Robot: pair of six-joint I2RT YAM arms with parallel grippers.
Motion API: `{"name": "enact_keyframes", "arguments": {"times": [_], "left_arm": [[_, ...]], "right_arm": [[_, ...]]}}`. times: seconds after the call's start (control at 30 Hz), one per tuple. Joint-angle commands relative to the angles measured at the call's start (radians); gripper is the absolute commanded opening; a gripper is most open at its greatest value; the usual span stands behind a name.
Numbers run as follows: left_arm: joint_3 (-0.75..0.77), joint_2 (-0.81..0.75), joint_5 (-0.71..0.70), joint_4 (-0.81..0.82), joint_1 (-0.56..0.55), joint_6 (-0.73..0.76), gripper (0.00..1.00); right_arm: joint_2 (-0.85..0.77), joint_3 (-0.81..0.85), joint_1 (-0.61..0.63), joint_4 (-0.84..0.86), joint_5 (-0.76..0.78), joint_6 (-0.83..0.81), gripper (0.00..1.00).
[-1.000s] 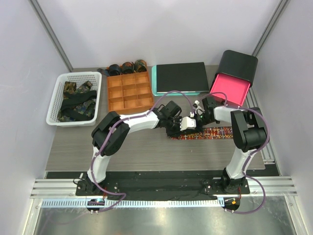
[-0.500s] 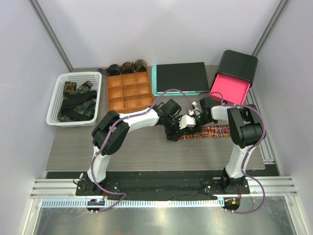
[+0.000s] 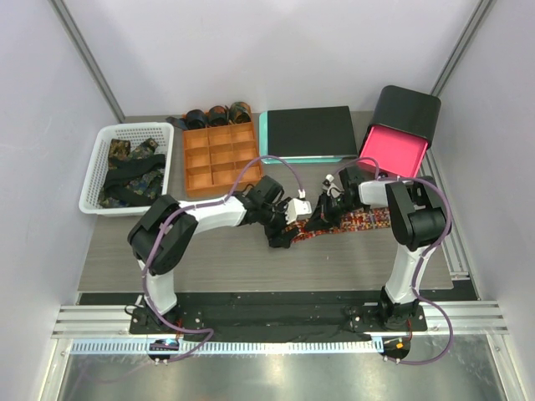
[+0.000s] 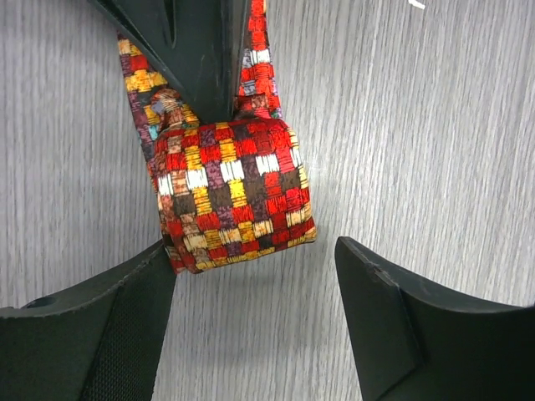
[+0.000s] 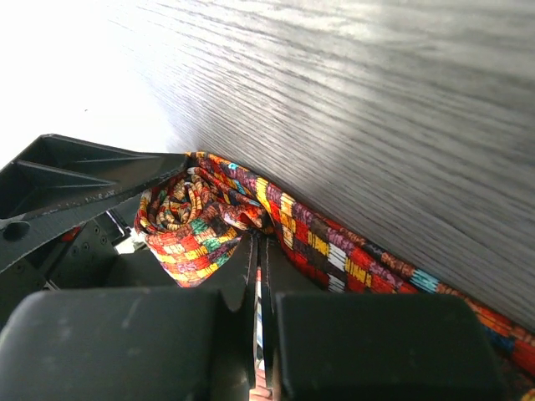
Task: Roll the ties
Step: Roll the tie at the center of the board.
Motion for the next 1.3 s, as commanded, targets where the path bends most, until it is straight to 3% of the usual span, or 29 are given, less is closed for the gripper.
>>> {"name": "enact_keyframes", "arguments": {"times": [0.0, 0.17, 0.3, 0.4, 0.8, 1.0, 1.13, 1.27], "left_arm": [[-0.026, -0.041, 0.000, 0.087, 0.005, -0.030, 0.76], [-0.017, -0.018, 0.010, 0.127, 0.003, -0.067, 0.73], [0.020, 0.004, 0.019, 0.117, 0.008, -0.067, 0.56], [0.047, 0.001, 0.051, 0.111, 0.014, -0.072, 0.49], [0.181, 0.150, 0.135, 0.080, 0.002, -0.116, 0.50], [0.175, 0.211, 0.097, 0.049, -0.013, -0.095, 0.52], [0.163, 0.231, 0.040, 0.046, -0.018, -0.080, 0.30], [0.155, 0.240, -0.004, -0.047, -0.020, 0.000, 0.22]], "right_arm": [[0.062, -0.027, 0.007, 0.000, 0.188, -0.016, 0.01], [0.053, -0.053, 0.011, 0.027, 0.170, 0.013, 0.01], [0.048, -0.062, 0.018, 0.040, 0.162, 0.026, 0.01], [0.048, -0.073, 0.030, 0.063, 0.153, 0.053, 0.01], [0.059, -0.102, 0.064, 0.175, 0.095, 0.156, 0.01], [0.062, -0.117, 0.064, 0.218, 0.053, 0.187, 0.01], [0.056, -0.119, 0.061, 0.225, 0.046, 0.185, 0.01], [0.030, -0.094, 0.032, 0.161, 0.032, 0.126, 0.05]]}}
